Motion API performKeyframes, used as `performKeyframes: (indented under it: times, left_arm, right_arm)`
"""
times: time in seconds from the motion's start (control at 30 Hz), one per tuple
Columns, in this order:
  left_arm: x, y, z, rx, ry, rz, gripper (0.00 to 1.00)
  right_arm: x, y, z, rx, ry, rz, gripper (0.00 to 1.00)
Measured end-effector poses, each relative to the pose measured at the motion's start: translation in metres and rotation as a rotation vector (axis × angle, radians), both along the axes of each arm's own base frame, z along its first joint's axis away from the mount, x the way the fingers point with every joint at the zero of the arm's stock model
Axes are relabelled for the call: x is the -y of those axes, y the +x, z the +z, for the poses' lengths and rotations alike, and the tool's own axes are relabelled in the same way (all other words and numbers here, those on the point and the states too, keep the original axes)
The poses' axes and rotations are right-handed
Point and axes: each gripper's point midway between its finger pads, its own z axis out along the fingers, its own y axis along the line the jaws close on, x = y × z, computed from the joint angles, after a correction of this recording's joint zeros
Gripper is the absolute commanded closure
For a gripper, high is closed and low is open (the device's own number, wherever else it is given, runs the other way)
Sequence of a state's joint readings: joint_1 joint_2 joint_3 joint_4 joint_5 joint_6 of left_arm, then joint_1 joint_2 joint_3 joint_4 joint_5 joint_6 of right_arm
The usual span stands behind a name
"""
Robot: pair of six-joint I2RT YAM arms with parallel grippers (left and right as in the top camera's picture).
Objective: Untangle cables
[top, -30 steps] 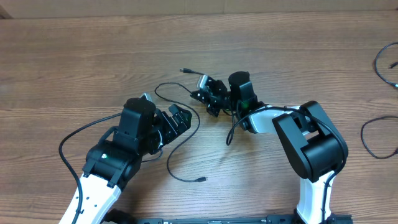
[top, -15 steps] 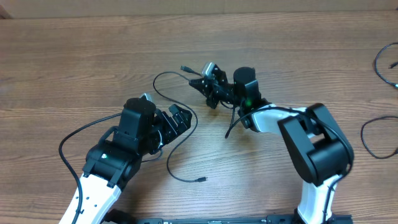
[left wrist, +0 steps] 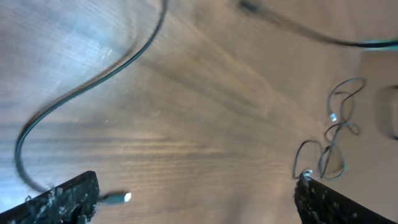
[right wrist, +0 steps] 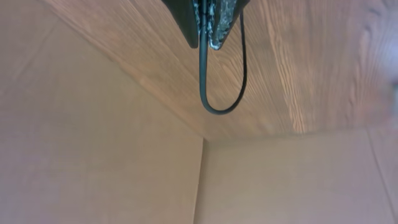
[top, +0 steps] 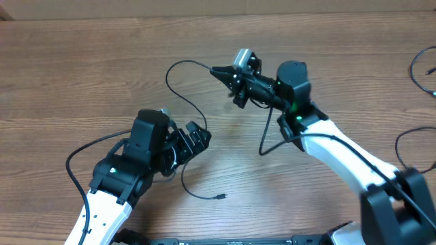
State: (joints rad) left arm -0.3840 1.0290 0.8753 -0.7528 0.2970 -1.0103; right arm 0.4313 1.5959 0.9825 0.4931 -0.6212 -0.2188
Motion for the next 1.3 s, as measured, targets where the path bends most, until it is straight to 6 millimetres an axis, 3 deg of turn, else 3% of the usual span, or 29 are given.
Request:
performKeyframes:
  times: [0.23, 0.5, 0.77, 0.87, 1.03, 1.3]
  left_arm:
    - [-0.003, -0.01, -0.008, -0.012, 0.052, -0.071, 0.0]
    - [-0.007, -0.01, -0.01, 0.048, 0.125, -0.157, 0.0]
    - [-0.042, 0.009, -0.015, 0.12, 0.339, -0.068, 0.0]
    - [-0.045, 0.018, -0.011, 0.159, 0.361, -0.051, 0.0]
    - [-0.038, 0.024, -0.004, 0.201, 0.331, -0.061, 0.0]
    - [-0.003, 0.018, 0.008, 0.262, 0.192, -0.244, 0.01]
  right_arm:
    - [0.02, -0.034, 0.063, 0.044, 0.044, -0.022, 0.96]
    - [0.053, -0.062, 0.099, -0.033, 0.085, -0.144, 0.96]
    - [0.076, -0.106, 0.149, 0.034, 0.168, -0.159, 0.96]
    - [0.082, -0.119, 0.157, 0.01, 0.2, -0.156, 0.96]
    - [0.083, -0.123, 0.154, -0.04, 0.215, -0.151, 0.96]
    - [0.079, -0.127, 0.151, -0.068, 0.217, -0.118, 0.96]
